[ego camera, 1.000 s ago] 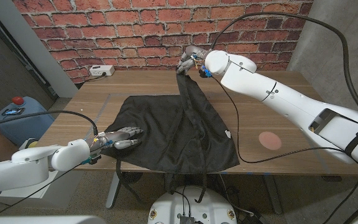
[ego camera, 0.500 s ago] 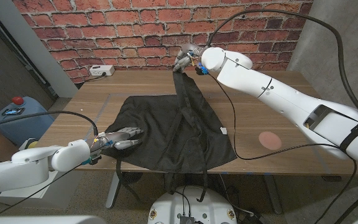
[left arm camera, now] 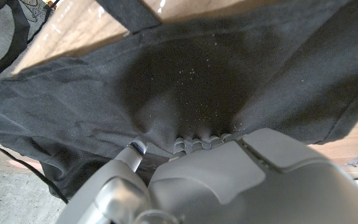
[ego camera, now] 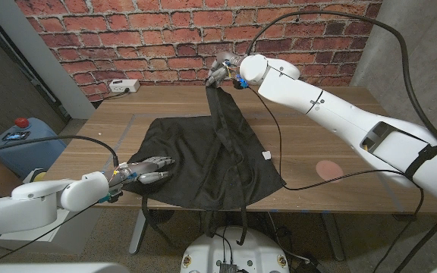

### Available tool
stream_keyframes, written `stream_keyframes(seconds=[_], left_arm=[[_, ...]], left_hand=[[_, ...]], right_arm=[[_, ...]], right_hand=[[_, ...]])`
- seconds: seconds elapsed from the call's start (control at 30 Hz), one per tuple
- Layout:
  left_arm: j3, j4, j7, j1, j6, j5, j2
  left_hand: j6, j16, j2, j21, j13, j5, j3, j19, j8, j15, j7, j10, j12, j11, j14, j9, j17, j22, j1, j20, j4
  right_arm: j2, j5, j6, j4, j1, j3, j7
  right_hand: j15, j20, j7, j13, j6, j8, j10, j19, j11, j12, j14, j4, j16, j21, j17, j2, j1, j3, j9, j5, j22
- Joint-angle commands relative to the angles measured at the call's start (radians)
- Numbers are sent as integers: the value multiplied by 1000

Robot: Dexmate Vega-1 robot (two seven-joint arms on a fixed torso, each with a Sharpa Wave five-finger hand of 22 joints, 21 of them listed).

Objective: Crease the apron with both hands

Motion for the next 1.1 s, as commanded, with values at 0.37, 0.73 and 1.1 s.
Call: stream_keyframes(seconds=[0.37, 0.73, 1.1], left_arm=[[15, -6, 14, -8, 8, -8, 14], [22, -10, 24, -8, 12, -16, 22], [27, -8, 29, -11, 11, -16, 20]], left_hand=[[7, 6, 4, 5, 5, 0, -1, 0, 9, 6, -2, 2, -3, -5, -43, 5, 2, 5, 12, 0, -4], [6, 6, 5, 5, 5, 0, -2, 0, 8, 5, -2, 1, -3, -2, -44, 5, 2, 5, 13, 1, -4], [6, 6, 5, 5, 5, 0, -2, -1, 8, 5, -2, 1, -3, -3, -43, 5, 2, 5, 14, 1, -5]], right_arm=[[109, 23, 45, 164, 58, -55, 46], [148, 38, 65, 219, 76, -72, 72], [159, 43, 75, 222, 88, -72, 76]], right_hand=[[-69, 1, 3, 5, 2, -5, 1, 12, 7, 1, 13, 1, -11, 7, 8, 2, 16, -6, 3, -1, 5], [-69, 3, 7, 6, 5, -5, 1, 13, 5, 0, 17, 1, -17, 8, 13, 3, 17, -10, 5, -2, 5], [-69, 4, 10, 5, 4, -9, 2, 14, 6, -2, 20, 1, -23, 8, 18, 4, 20, -13, 6, -2, 4]])
